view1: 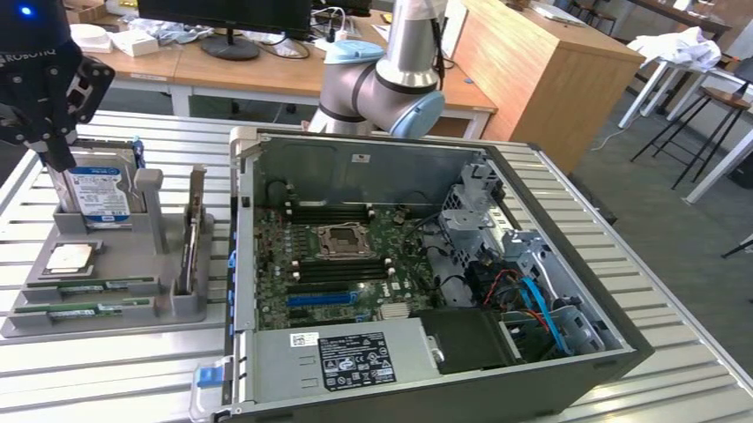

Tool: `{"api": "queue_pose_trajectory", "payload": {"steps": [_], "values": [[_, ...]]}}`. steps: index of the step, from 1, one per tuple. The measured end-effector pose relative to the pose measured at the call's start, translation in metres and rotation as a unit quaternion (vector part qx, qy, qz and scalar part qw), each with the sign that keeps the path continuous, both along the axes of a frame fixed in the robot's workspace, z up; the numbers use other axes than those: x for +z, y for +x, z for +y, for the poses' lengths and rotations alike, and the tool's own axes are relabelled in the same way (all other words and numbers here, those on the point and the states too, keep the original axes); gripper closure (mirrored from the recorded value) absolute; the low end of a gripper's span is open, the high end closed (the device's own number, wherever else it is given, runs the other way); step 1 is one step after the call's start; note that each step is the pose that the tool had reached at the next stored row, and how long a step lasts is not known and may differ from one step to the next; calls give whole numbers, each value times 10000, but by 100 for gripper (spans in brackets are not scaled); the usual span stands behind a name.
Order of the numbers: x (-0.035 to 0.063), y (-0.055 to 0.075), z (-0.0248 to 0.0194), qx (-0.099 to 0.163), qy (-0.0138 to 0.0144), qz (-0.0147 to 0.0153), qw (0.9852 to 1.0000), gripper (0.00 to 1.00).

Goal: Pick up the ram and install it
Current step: 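Pick up the ram and move it above insertion slot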

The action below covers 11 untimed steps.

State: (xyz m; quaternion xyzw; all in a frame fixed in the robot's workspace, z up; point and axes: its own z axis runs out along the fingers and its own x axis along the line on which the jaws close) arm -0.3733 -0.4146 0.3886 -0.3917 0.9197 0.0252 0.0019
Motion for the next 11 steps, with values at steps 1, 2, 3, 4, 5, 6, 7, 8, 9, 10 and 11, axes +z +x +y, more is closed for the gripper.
{"api": "queue_pose_trajectory", "payload": {"steps": [1, 2, 3, 4, 5, 6, 7, 8, 9, 10, 11], "values": [[0, 0, 0, 45, 0, 0, 10000, 90], [0, 0, 0, 94, -1, 0, 10000, 90], [0, 0, 0, 137, -2, 0, 9999, 90], [0, 0, 0, 178, -2, 0, 9998, 90], [0, 0, 0, 220, -3, 0, 9998, 90], [0, 0, 0, 260, -3, 0, 9997, 90], [0, 0, 0, 298, -4, 0, 9996, 90], [0, 0, 0, 340, -4, 0, 9994, 90], [0, 0, 0, 377, -4, 0, 9993, 90], [0, 0, 0, 417, -4, 0, 9991, 90], [0, 0, 0, 457, -4, 0, 9990, 90]]}}
